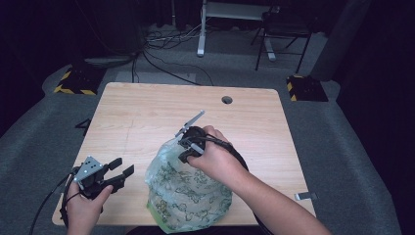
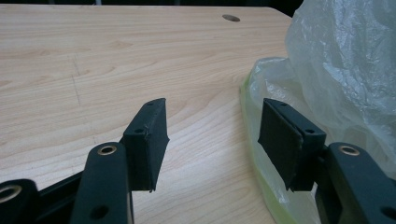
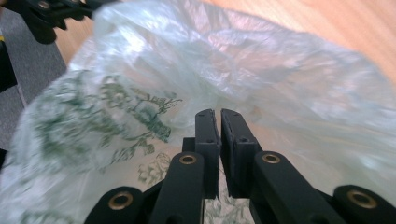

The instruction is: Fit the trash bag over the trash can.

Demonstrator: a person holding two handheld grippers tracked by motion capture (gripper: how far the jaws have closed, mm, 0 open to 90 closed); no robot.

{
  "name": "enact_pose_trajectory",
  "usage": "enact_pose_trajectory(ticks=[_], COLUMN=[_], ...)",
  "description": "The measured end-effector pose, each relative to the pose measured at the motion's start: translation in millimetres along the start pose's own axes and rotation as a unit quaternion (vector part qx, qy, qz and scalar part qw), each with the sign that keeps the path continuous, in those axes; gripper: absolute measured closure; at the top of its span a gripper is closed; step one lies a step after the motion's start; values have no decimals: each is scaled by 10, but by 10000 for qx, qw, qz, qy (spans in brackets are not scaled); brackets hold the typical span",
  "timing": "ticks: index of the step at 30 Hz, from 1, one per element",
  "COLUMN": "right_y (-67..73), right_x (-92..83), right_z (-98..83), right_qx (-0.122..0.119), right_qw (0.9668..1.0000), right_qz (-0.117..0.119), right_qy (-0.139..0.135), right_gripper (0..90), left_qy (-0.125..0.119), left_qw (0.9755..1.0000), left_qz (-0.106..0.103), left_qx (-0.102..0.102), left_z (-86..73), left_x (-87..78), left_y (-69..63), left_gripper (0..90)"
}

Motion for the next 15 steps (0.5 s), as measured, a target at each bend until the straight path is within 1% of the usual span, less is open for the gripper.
enact_pose_trajectory(ticks=[4,8,9,12,15], right_y=[60,92,90,73,53], right_x=[-143,-244,-259,-279,-243], right_z=[13,97,126,220,313], right_qx=[-99,-155,-187,-184,-208], right_qw=[9999,9994,9992,9984,9976], right_qz=[2,-27,-34,-44,-45], right_qy=[-140,-306,-356,-531,-661], right_gripper=[853,848,849,849,848], left_qy=[12,30,27,6,25], left_qw=[10000,10000,10000,10000,10000], left_qz=[-8,4,8,5,6], left_qx=[-14,-2,-9,-28,-18], left_z=[-7,-13,-14,-12,-18], left_x=[5,2,1,-3,2], left_y=[-10,-7,-6,-3,5], left_gripper=[421,421,421,421,421])
Point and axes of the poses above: each handheld gripper's, and its own axes: x roughly forward along the jaws, z roughly out of its top, y roughly to its left, the point moved 1 cm from there along x, roughly forward along the jaws, and after that the axes turned 7 degrees about z, right-handed, at the moved point
